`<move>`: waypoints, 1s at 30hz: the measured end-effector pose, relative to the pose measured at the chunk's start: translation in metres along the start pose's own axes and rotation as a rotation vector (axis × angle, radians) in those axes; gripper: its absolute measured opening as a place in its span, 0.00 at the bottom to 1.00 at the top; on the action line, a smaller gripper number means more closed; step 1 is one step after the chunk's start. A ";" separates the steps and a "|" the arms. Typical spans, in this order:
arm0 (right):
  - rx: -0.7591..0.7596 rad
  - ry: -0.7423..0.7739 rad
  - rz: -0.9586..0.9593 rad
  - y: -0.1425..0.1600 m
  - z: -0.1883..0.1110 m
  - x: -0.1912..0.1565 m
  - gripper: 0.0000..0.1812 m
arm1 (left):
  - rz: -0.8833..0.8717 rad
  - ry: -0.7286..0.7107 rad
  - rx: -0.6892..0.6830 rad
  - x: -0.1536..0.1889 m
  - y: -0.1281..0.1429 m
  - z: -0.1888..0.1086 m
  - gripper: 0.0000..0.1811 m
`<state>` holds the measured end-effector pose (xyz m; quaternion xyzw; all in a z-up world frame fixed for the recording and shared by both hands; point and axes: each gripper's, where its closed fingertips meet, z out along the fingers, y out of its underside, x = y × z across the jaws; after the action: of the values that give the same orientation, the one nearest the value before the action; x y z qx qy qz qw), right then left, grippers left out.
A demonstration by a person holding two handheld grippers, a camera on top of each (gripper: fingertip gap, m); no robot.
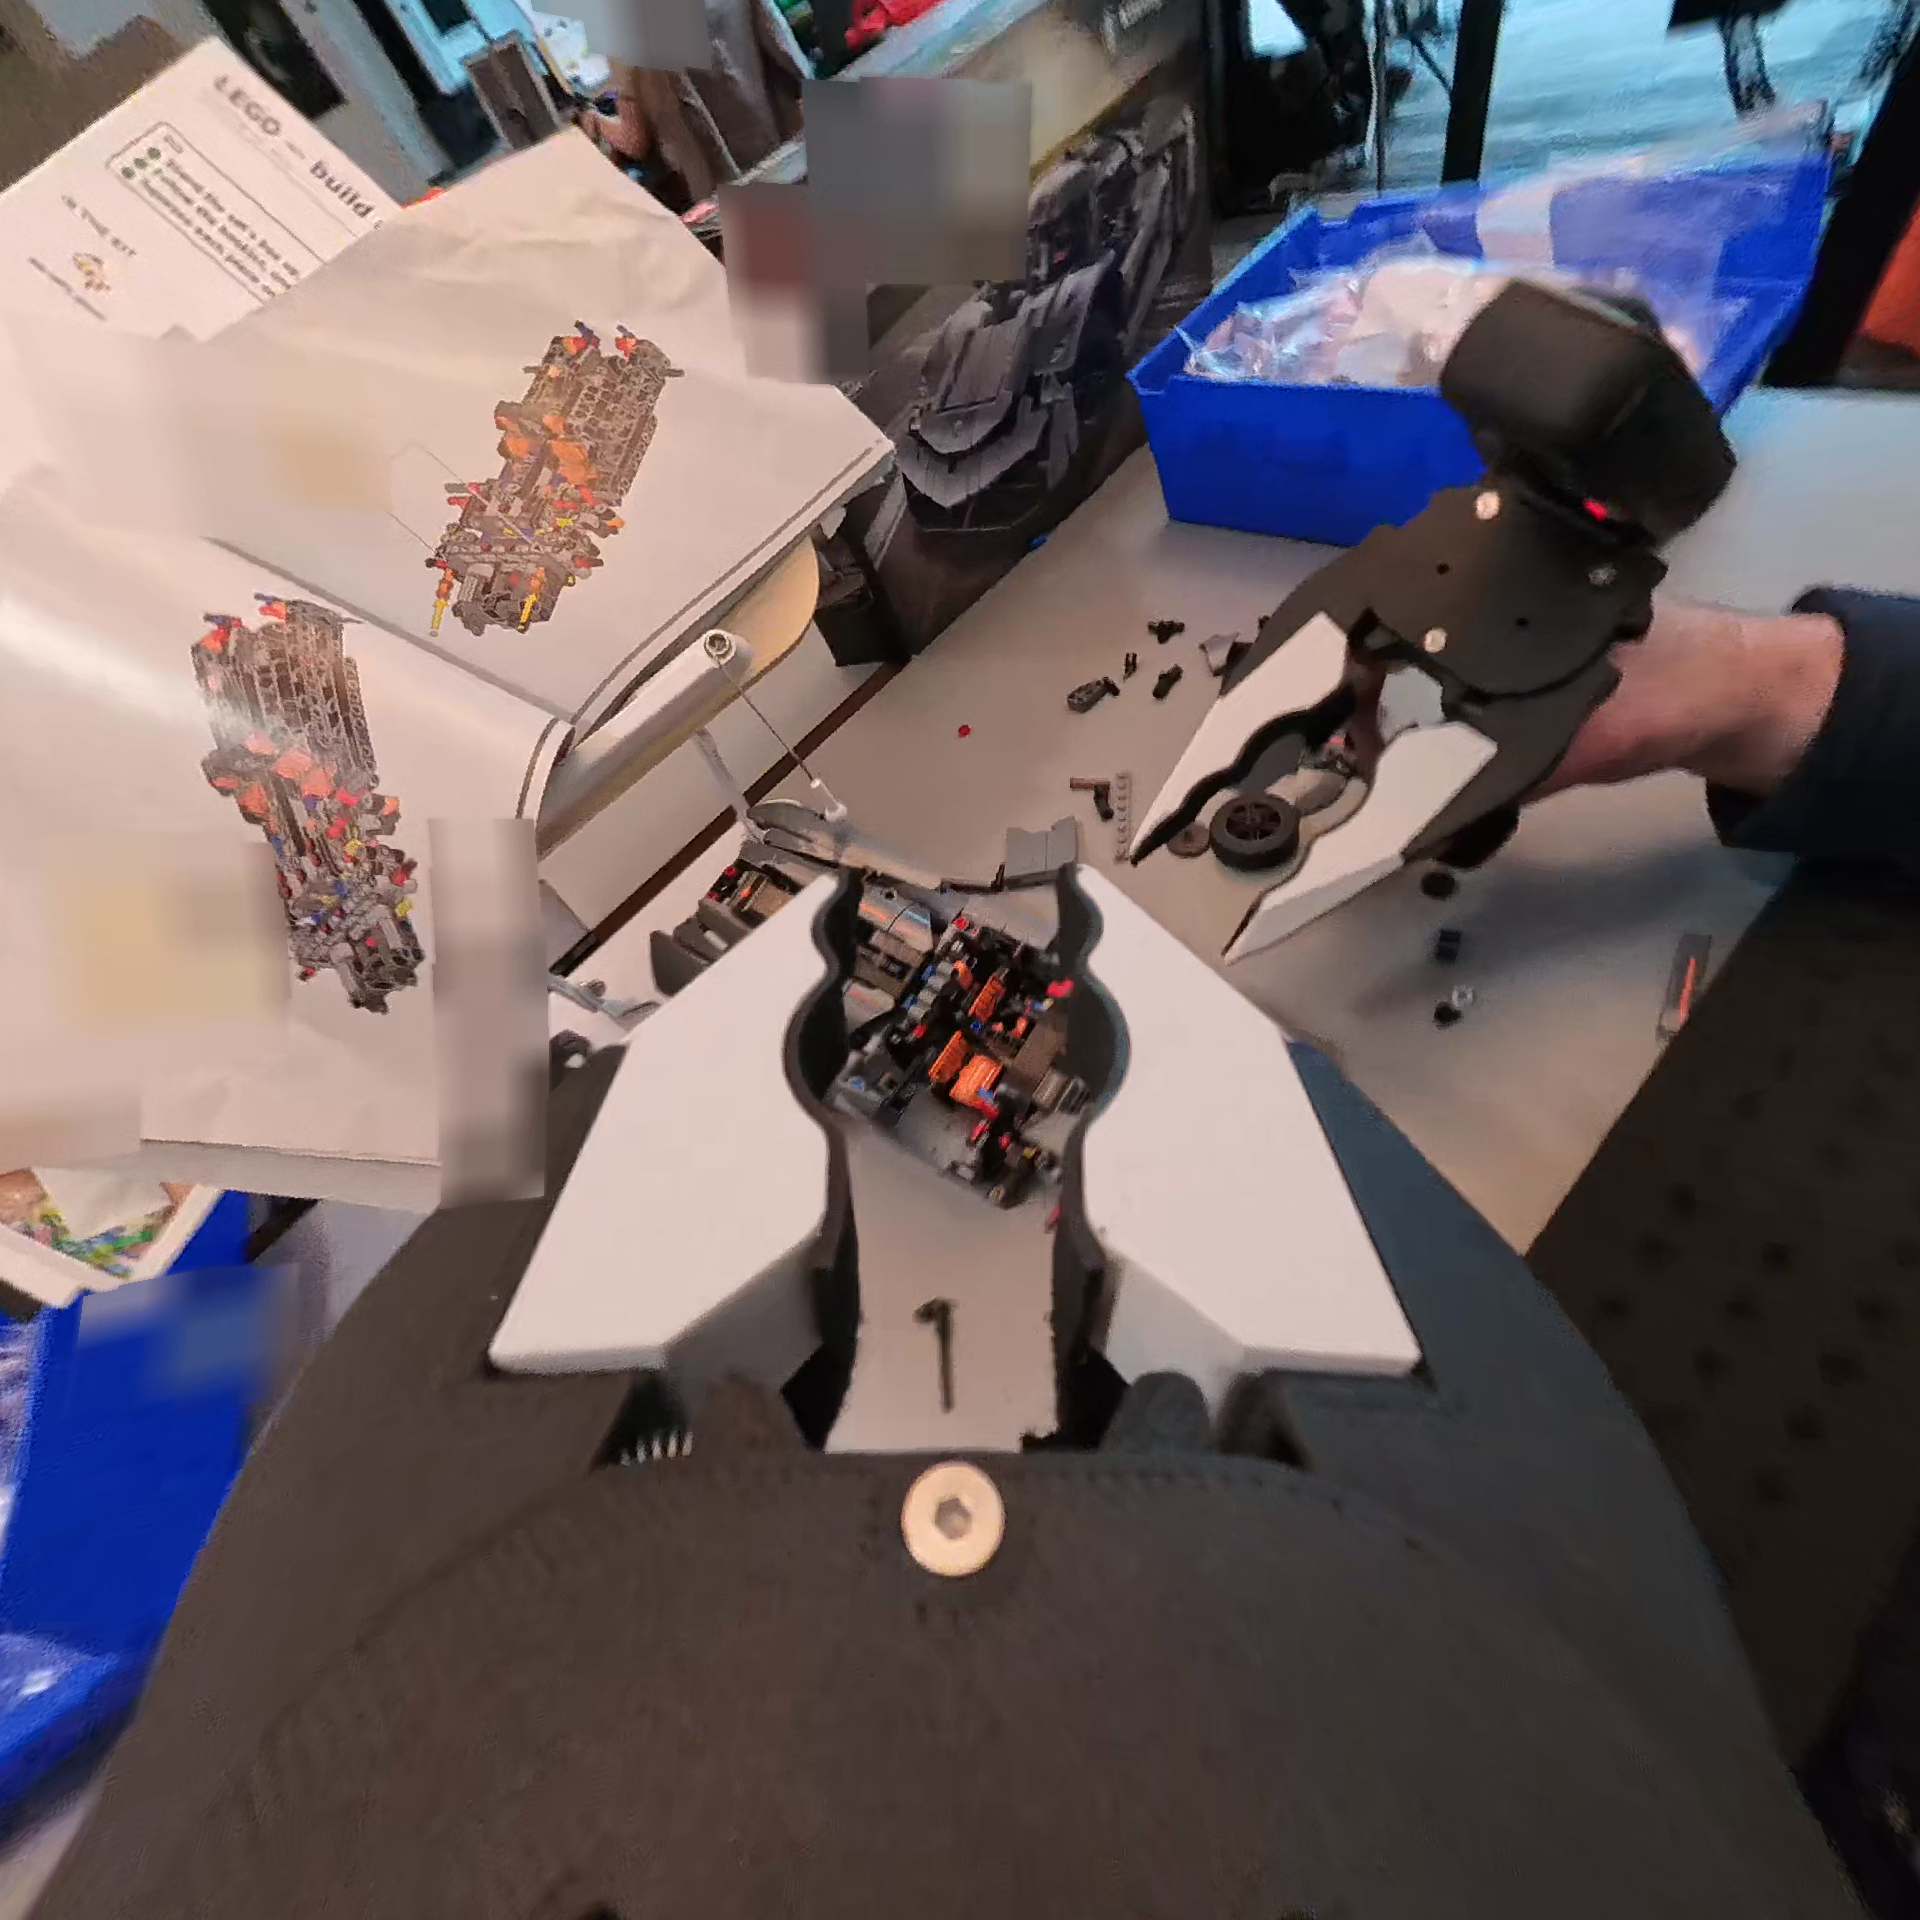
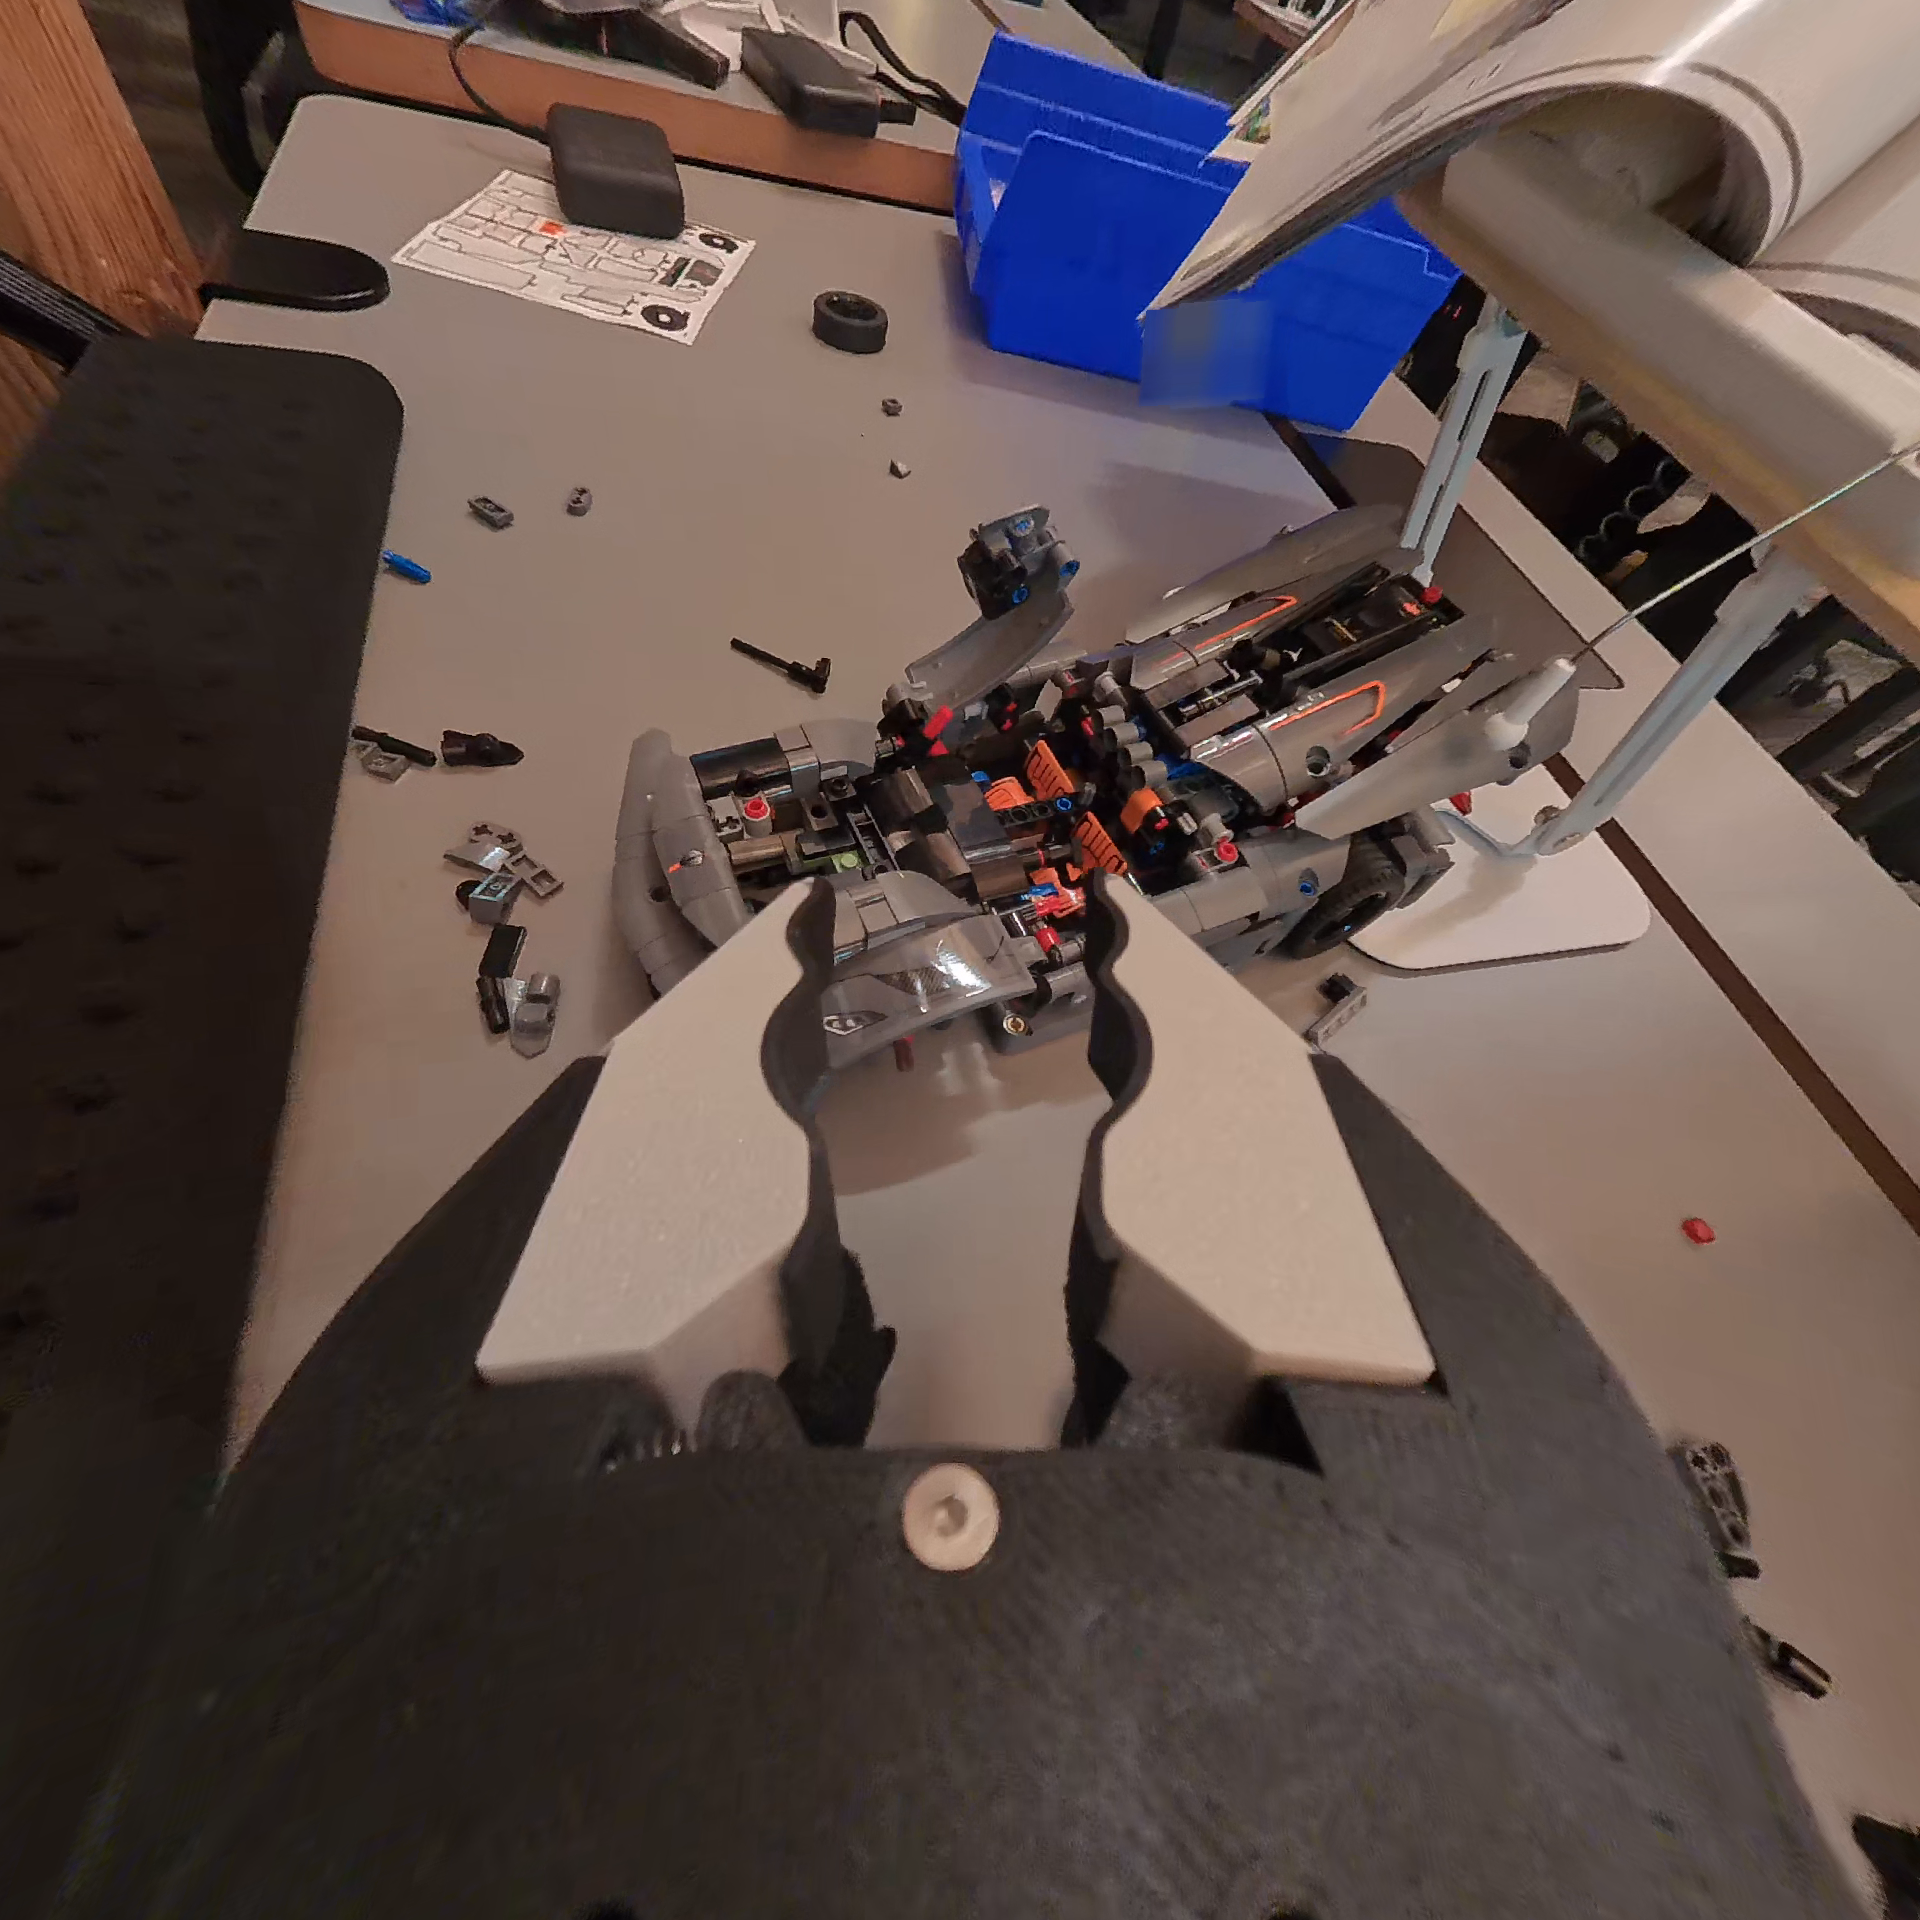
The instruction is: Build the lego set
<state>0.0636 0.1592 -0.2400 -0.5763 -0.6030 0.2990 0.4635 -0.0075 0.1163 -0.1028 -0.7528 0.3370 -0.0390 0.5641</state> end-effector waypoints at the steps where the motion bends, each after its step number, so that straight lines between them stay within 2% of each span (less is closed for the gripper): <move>1: 0.004 0.003 -0.005 -0.001 -0.001 0.000 0.25 | -0.035 -0.007 0.031 0.003 0.000 0.004 0.20; 3: 0.010 0.012 -0.011 -0.002 -0.004 0.001 0.25 | -0.072 -0.031 0.062 0.005 0.008 0.011 0.19; 6: -0.004 0.049 -0.001 0.001 -0.006 0.009 0.26 | -0.045 -0.081 0.011 0.001 0.031 0.016 0.20; 9: -0.002 0.089 0.032 0.003 -0.009 0.020 0.26 | -0.082 -0.116 0.037 -0.008 0.032 0.007 0.17; 11: -0.016 0.111 0.051 0.008 -0.008 0.025 0.27 | -0.110 -0.119 0.046 -0.009 0.031 0.005 0.18; 15: -0.058 0.154 0.057 0.020 -0.009 0.035 0.27 | 0.014 -0.203 0.016 -0.012 0.037 0.007 0.19; 18: -0.074 0.175 0.066 0.026 -0.010 0.041 0.27 | 0.084 -0.242 -0.032 -0.011 0.054 0.011 0.19; 21: -0.085 0.183 0.071 0.030 -0.011 0.043 0.27 | 0.064 -0.224 -0.071 -0.006 0.072 0.011 0.20; 25: -0.107 0.179 0.076 0.037 -0.008 0.044 0.27 | 0.096 -0.212 -0.087 0.002 0.082 0.001 0.19; 27: -0.115 0.173 0.078 0.039 -0.007 0.043 0.28 | 0.130 -0.220 -0.119 0.004 0.099 -0.007 0.19; 30: -0.121 0.170 0.077 0.040 -0.006 0.043 0.27 | 0.220 -0.261 -0.223 -0.008 0.141 -0.024 0.18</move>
<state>0.0897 0.2065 -0.2643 -0.6493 -0.5556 0.2298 0.4657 -0.0897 0.0815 -0.2154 -0.7679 0.3437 0.1585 0.5168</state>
